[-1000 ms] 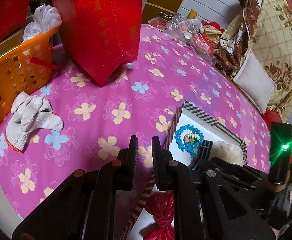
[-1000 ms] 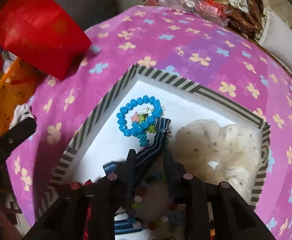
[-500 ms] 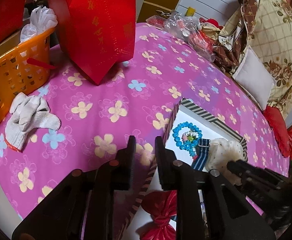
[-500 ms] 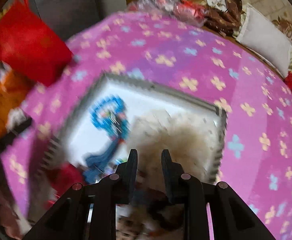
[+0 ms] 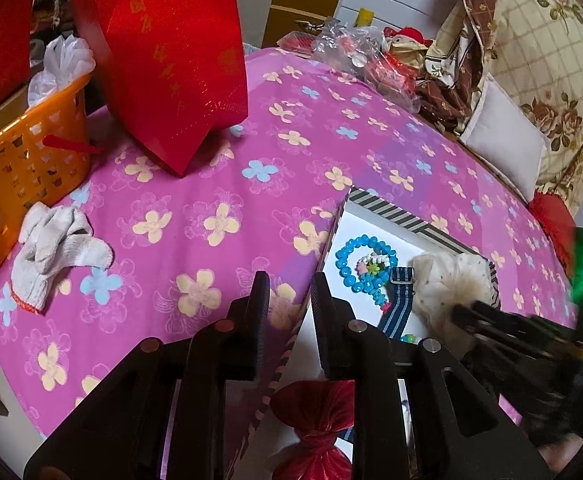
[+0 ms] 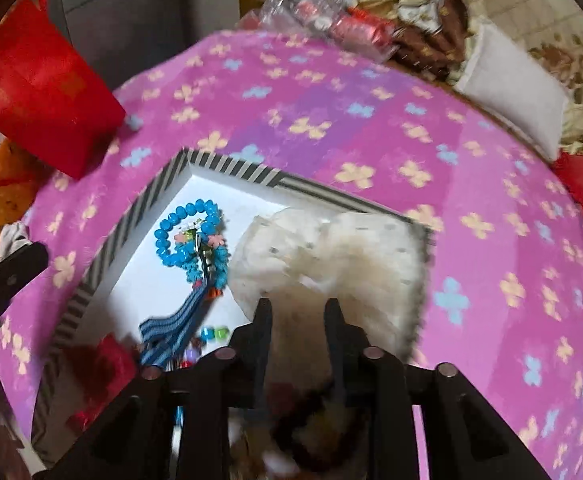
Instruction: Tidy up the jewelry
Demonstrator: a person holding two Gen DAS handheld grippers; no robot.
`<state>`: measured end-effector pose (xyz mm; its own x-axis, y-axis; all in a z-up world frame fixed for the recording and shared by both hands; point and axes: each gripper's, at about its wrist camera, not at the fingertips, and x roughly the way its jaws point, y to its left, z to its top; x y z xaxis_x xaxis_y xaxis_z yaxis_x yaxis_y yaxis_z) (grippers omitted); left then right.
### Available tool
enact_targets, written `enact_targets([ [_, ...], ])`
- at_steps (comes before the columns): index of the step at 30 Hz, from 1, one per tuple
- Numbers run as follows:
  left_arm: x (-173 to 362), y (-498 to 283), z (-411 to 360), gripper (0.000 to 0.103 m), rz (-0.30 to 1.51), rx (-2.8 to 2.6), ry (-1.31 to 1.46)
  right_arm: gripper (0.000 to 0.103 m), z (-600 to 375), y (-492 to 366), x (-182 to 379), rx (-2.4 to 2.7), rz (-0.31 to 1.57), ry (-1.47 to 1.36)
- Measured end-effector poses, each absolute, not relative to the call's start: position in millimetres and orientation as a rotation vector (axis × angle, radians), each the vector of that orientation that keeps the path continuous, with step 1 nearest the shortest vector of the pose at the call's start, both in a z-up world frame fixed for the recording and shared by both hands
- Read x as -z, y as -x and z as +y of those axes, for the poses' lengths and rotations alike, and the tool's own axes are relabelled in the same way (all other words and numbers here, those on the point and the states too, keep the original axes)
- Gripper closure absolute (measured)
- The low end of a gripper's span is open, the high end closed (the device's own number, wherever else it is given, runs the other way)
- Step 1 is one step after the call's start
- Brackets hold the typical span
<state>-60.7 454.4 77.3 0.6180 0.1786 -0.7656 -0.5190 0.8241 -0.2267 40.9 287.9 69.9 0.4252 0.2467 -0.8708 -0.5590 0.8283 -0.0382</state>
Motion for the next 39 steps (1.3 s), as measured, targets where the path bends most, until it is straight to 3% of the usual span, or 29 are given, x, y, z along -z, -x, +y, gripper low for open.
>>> enact_targets([
  [4,-85.3,65.8,442.3,0.080,0.781,-0.446,0.388,0.066,253.5,-6.0,-93.9,-0.476,0.958,0.338],
  [5,-88.2,68.4,438.3,0.077,0.766,-0.459,0.368,0.065,241.9,4.4,-98.9,-0.462,0.946,0.335],
  [7,-97.7,76.9,427.0,0.061,0.711,-0.489,0.313,0.062,219.9,23.5,-105.8,-0.444,0.933,0.320],
  [11,-122.2,104.6,401.3,0.054,0.585,-0.515,0.245,0.061,175.5,61.8,-116.1,-0.391,0.913,0.313],
  [13,-136.4,126.5,386.5,0.034,0.512,-0.530,0.236,0.061,158.4,73.1,-118.2,-0.364,0.909,0.318],
  [15,-149.1,148.7,372.4,0.020,0.446,-0.551,0.229,0.061,140.1,84.6,-120.4,-0.335,0.904,0.312],
  [17,-157.7,175.9,353.3,0.014,0.393,-0.562,0.208,0.061,124.4,93.4,-122.7,-0.313,0.905,0.292],
  [19,-162.1,199.4,332.9,0.000,0.380,-0.561,0.169,0.061,112.0,102.1,-124.7,-0.305,0.909,0.262],
  [25,-175.5,232.0,279.4,0.001,0.409,-0.503,-0.007,0.061,88.1,138.1,-127.9,-0.317,0.886,0.222],
  [39,-161.8,268.7,232.9,0.001,0.624,-0.390,0.058,0.061,57.5,196.8,-126.2,-0.292,0.849,0.234],
])
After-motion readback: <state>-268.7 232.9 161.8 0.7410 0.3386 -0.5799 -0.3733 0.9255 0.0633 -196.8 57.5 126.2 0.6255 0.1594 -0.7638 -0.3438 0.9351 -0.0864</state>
